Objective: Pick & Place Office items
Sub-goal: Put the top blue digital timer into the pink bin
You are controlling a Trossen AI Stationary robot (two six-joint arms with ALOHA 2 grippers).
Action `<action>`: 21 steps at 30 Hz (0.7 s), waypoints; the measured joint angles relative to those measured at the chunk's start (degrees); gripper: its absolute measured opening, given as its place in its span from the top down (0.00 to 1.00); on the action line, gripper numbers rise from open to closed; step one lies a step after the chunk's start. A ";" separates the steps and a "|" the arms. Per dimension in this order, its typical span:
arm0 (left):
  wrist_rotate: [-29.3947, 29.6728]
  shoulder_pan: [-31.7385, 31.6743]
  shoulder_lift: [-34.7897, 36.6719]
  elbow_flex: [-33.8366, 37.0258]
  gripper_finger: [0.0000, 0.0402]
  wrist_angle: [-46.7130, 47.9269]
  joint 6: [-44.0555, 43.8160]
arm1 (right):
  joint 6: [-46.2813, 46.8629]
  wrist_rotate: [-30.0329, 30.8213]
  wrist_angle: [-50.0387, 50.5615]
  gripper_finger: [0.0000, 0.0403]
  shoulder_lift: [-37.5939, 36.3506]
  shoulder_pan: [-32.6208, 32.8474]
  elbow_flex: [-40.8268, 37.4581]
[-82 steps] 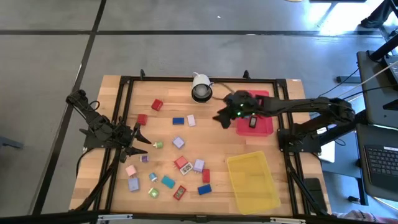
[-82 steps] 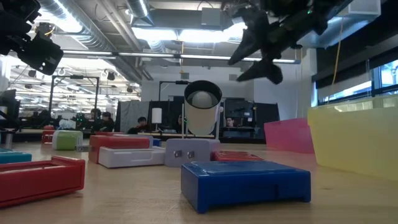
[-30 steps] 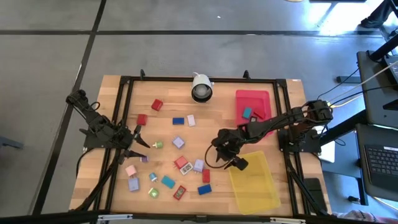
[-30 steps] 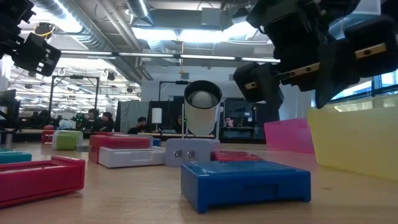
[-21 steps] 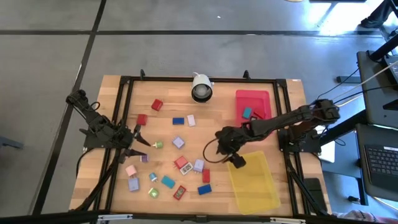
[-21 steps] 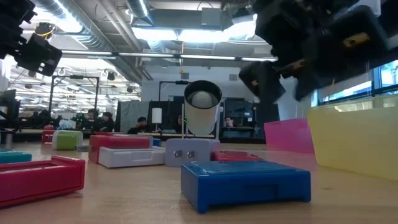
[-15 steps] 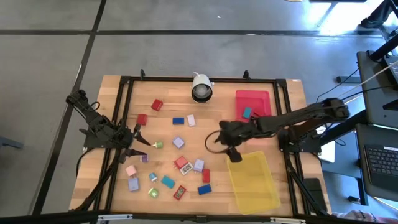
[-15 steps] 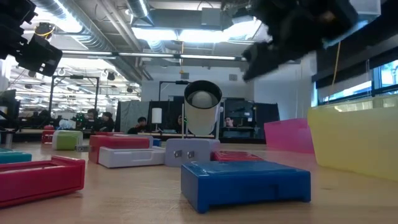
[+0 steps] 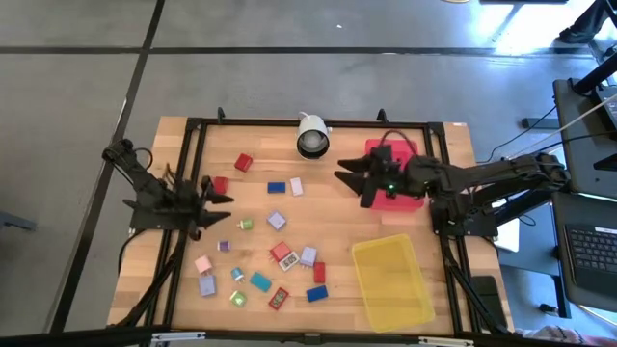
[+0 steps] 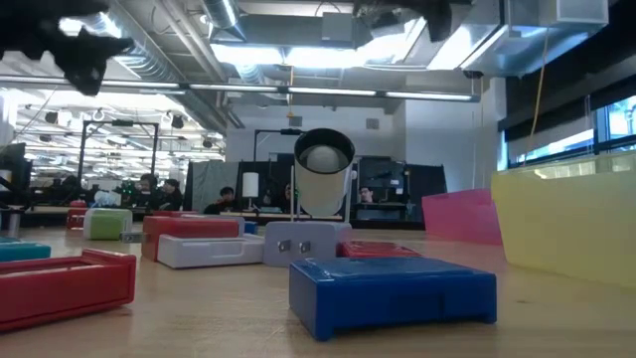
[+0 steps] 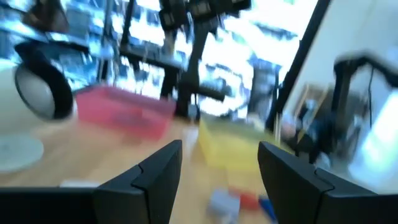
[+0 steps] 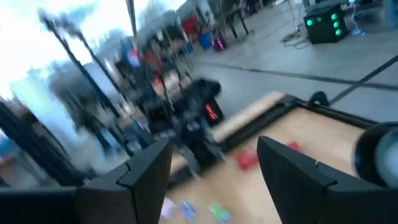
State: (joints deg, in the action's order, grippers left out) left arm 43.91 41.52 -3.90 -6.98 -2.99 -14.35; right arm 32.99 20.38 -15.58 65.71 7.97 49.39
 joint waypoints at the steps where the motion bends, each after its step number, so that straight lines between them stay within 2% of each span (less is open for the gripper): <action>1: 0.11 0.00 0.00 0.00 0.48 -2.73 0.34 | 2.28 0.02 -0.56 0.40 -0.23 0.00 0.00; 5: 0.22 0.00 0.00 -0.02 0.48 -10.98 0.32 | 8.38 0.02 -1.55 0.40 -0.25 0.00 0.00; 9: 0.37 0.00 0.02 -0.04 0.48 -17.63 4.56 | 10.31 0.19 -1.35 0.40 0.67 0.00 0.00; 11: 0.96 0.00 0.02 -0.04 0.48 -19.24 5.15 | 11.02 0.19 -1.61 0.40 1.07 0.00 0.00; 18: 2.97 0.00 0.00 -0.02 0.48 -19.67 -1.42 | 10.04 0.19 -1.35 0.40 3.00 -0.04 0.00; 21: 9.19 0.00 0.00 -0.02 0.48 -19.72 -2.14 | 10.06 0.17 -1.09 0.40 3.77 -0.04 0.00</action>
State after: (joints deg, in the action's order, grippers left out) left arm 53.10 41.52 -3.90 -7.01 -22.71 -16.49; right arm 43.05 20.56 -16.67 69.48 7.92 49.39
